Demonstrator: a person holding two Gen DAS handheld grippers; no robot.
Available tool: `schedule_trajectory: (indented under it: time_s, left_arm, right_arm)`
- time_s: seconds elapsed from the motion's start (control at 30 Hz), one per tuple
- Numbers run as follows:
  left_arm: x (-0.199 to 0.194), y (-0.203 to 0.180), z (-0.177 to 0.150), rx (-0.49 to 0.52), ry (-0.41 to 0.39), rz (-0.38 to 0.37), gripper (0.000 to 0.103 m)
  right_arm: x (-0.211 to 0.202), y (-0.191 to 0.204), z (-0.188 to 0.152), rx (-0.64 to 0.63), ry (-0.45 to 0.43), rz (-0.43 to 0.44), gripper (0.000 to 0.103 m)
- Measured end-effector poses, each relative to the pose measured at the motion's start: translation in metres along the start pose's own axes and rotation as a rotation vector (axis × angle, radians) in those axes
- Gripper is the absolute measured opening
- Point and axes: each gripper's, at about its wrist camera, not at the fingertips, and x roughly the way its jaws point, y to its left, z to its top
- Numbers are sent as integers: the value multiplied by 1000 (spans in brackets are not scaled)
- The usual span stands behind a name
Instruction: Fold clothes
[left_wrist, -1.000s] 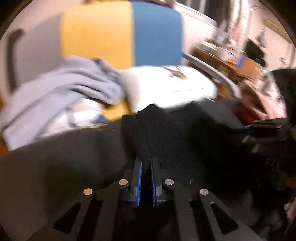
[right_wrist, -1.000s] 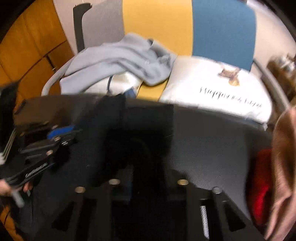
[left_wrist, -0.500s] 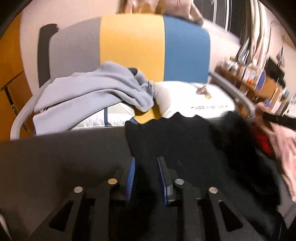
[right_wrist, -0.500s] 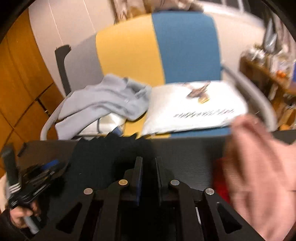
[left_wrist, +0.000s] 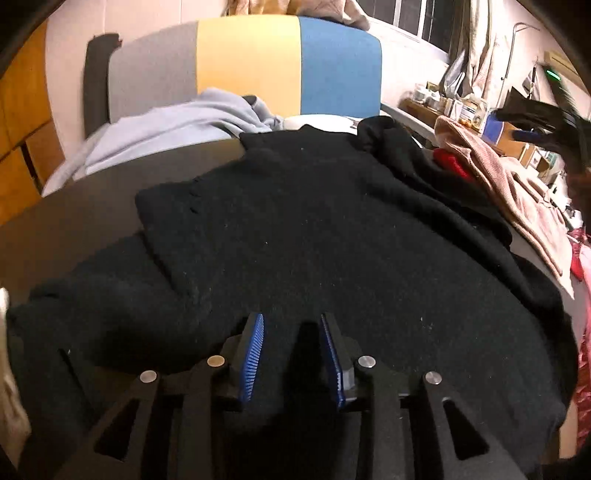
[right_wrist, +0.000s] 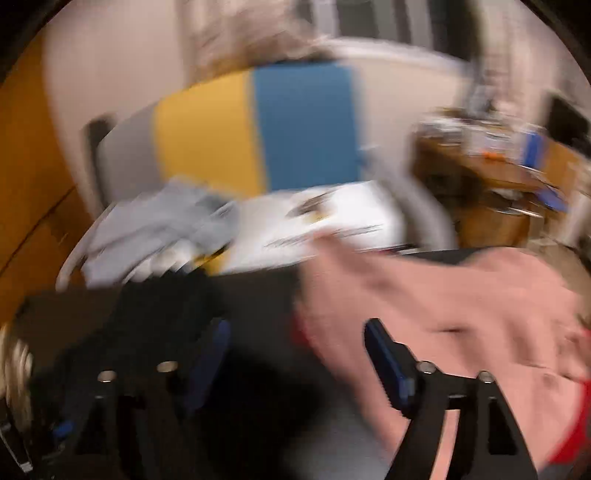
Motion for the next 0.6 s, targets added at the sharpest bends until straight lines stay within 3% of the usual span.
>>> schedule_trajectory:
  time_s: [0.13, 0.23, 0.3, 0.33, 0.5, 0.6]
  left_arm:
    - [-1, -14, -8, 65, -9, 26, 34]
    - [0, -18, -13, 97, -19, 37, 37]
    - [0, -19, -15, 104, -22, 32, 43]
    - [0, -19, -15, 107, -23, 28, 44]
    - [0, -19, -15, 105, -29, 20, 45]
    - [0, -17, -16, 97, -31, 9, 45]
  right_arm:
    - [87, 64, 3, -57, 138, 80, 84]
    - [140, 85, 14, -58, 203, 0, 81]
    - [155, 84, 18, -37, 237, -15, 12]
    - [157, 82, 19, -27, 242, -10, 11]
    - [85, 50, 22, -101, 96, -160, 11]
    - [13, -2, 21, -67, 9, -299, 11]
